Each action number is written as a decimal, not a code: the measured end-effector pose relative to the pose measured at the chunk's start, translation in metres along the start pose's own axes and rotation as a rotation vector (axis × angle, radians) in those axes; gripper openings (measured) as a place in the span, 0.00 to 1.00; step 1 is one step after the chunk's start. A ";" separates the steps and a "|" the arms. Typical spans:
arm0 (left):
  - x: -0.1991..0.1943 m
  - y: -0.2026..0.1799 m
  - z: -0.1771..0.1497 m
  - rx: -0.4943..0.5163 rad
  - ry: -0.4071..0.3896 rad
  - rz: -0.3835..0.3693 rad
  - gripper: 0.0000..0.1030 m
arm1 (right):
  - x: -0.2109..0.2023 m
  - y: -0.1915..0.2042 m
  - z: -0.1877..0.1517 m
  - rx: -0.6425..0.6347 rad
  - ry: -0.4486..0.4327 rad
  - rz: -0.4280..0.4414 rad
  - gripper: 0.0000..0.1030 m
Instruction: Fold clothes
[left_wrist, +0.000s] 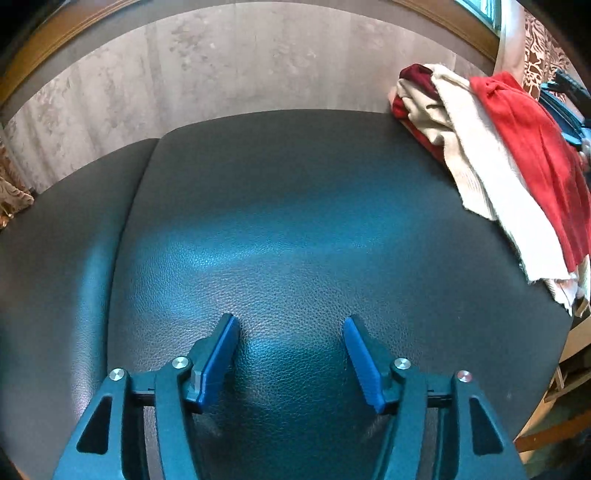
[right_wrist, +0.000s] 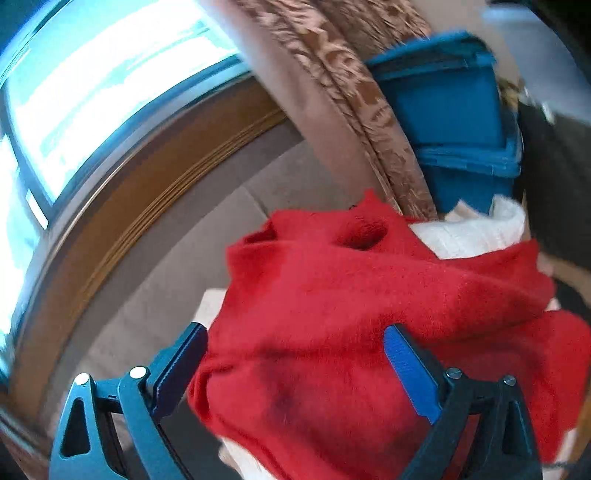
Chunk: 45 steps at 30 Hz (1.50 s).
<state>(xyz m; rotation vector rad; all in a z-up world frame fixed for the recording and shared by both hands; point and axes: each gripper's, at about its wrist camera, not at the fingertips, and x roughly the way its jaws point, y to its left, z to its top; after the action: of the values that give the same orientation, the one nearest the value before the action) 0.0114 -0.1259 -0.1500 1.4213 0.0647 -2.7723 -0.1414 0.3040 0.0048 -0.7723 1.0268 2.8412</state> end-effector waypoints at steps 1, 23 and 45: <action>-0.001 0.001 -0.001 -0.002 -0.006 -0.010 0.64 | 0.003 -0.004 0.001 0.047 -0.001 0.016 0.91; 0.005 -0.002 -0.003 0.024 -0.012 -0.094 0.85 | 0.002 -0.053 -0.009 0.302 -0.059 0.168 0.91; 0.007 -0.007 -0.008 0.072 -0.028 -0.066 0.85 | 0.032 0.032 0.009 0.067 0.056 0.218 0.16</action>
<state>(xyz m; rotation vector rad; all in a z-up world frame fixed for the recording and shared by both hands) 0.0135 -0.1184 -0.1606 1.4213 0.0124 -2.8752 -0.1793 0.2797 0.0146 -0.7835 1.2820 2.9583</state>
